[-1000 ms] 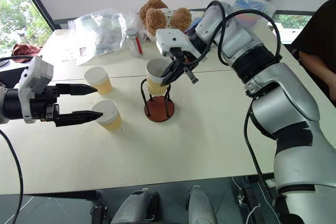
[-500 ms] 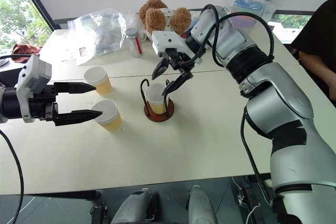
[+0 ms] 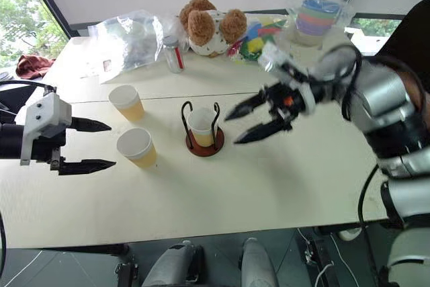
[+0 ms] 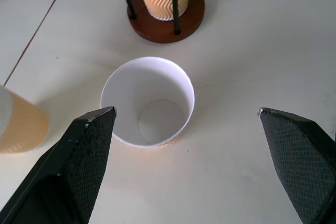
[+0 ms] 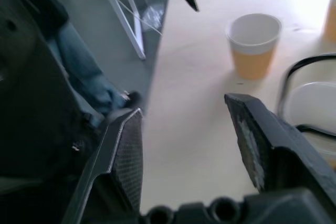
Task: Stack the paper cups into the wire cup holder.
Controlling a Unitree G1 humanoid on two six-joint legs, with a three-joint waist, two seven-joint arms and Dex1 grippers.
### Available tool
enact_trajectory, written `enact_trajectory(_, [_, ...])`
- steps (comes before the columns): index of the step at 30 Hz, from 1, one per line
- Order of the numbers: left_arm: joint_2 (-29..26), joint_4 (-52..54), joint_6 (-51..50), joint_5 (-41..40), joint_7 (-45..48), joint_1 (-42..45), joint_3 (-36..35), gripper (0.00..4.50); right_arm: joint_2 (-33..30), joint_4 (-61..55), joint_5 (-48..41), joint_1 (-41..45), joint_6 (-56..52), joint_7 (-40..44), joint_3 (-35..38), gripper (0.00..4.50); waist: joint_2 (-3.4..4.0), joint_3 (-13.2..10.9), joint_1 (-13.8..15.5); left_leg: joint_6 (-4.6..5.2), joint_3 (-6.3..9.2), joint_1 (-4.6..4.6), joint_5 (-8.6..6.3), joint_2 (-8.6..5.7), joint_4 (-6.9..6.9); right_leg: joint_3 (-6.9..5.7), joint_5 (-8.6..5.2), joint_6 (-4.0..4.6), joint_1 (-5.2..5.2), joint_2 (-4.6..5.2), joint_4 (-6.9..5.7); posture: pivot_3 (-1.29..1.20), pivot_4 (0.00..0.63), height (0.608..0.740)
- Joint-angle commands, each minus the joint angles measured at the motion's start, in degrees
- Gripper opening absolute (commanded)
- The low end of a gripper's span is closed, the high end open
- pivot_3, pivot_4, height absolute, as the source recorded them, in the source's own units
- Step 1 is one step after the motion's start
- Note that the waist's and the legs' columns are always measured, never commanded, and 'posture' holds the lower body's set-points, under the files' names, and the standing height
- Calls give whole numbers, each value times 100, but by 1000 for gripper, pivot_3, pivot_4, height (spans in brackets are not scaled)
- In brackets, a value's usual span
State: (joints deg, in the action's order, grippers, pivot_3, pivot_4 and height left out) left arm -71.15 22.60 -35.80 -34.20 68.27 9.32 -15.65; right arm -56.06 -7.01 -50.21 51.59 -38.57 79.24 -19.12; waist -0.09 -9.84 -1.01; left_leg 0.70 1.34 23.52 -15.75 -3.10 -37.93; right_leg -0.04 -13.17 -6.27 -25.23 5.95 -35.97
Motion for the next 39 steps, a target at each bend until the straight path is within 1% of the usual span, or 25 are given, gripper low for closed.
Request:
enact_trajectory(1, [-80,-91,385,394,124,215,390,4500,173,-736,-269,-490,-580,-1223,875,2710,-2,1,4,0,-1,-5,0,1,-1,0,0,0,3,0,-5,0,150,740])
enact_trajectory(5, [-64,-414,641,676,342,582,852,4500,364,-1280,-438,-1109,-1043,-1867,1298,2710,-3,2,56,-1,1,-9,2,2,-7,-3,1,2,9,-2,-9,0,150,740])
enact_trajectory(9, [51,-888,1010,1086,661,1199,1448,4500,470,-1615,-349,-1606,-1230,-2248,1462,2710,-7,3,121,2,-1,-7,1,1,-9,-11,2,1,13,-5,-2,0,150,740])
enact_trajectory(13, [261,-1230,1314,1407,1057,1665,2019,4500,658,-1706,-301,-1790,-1299,-2509,1556,2710,-9,2,146,8,-11,-7,-1,-1,-10,-11,2,1,15,-14,-3,0,150,740])
enact_trajectory(17, [512,-1563,1567,1666,1386,2029,2396,4500,773,-1750,-269,-1894,-1380,-2701,1635,2710,-13,0,152,13,-11,-7,-3,0,-22,-12,1,0,20,-19,-4,0,150,740])
enact_trajectory(20, [690,-1897,1869,1946,1594,2310,2652,3673,806,-1765,-227,-1983,-1388,-2792,1692,2772,-14,0,173,16,-9,-7,-4,1,-29,-14,1,-1,28,-24,-4,0,150,740])
enact_trajectory(21, [752,-2016,1972,2043,1653,2399,2729,3100,822,-1764,-207,-1996,-1383,-2813,1697,2772,-15,-1,167,17,-8,-7,-4,1,-31,-14,1,-1,30,-25,-4,0,150,740])
enact_trajectory(23, [876,-2201,2121,2182,1742,2542,2829,2396,850,-1762,-183,-2010,-1380,-2840,1705,2772,-17,0,164,17,-8,-8,-4,1,-32,-14,1,-1,32,-26,-4,0,150,740])
enact_trajectory(25, [976,-2359,2252,2306,1835,2667,2910,1134,880,-1757,-166,-2017,-1383,-2861,1716,2772,-18,0,161,18,-8,-11,-4,3,-33,-14,1,-2,34,-29,-4,0,150,740])
enact_trajectory(26, [1023,-2445,2347,2384,1898,2732,2962,820,890,-1744,-142,-2021,-1375,-2871,1718,2772,-18,0,159,18,-7,-11,-4,3,-33,-14,1,-2,34,-29,-5,0,150,740])
enact_trajectory(27, [1064,-2520,2418,2446,1963,2788,3002,371,897,-1727,-117,-2023,-1366,-2883,1721,2772,-18,0,159,18,-8,-11,-4,3,-33,-14,1,-2,34,-30,-6,0,150,740])
enact_trajectory(28, [1096,-2583,2476,2492,2030,2838,3041,35,898,-1710,-96,-2028,-1356,-2886,1729,2772,-18,0,159,18,-7,-11,-4,3,-33,-14,1,-2,34,-31,-7,0,150,740])
enact_trajectory(35, [1363,-3082,2910,2835,2166,3268,3091,35,923,-1669,24,-2115,-1326,-2936,1807,2772,-19,0,162,19,-7,-11,-4,4,-34,-14,0,-3,35,-33,-8,0,150,740])
enact_trajectory(37, [1437,-3270,2947,2863,2260,3594,3048,35,921,-1643,60,-2176,-1308,-2959,1862,2772,-23,0,169,19,-5,-11,-4,4,-36,-15,0,-3,36,-33,-9,0,150,740])
enact_trajectory(39, [1510,-3483,2831,2774,2388,4172,3034,35,826,-1596,143,-2271,-1274,-2931,1956,2772,-37,-8,175,19,-2,-10,-4,4,-42,-17,0,-3,38,-34,-9,0,150,740])
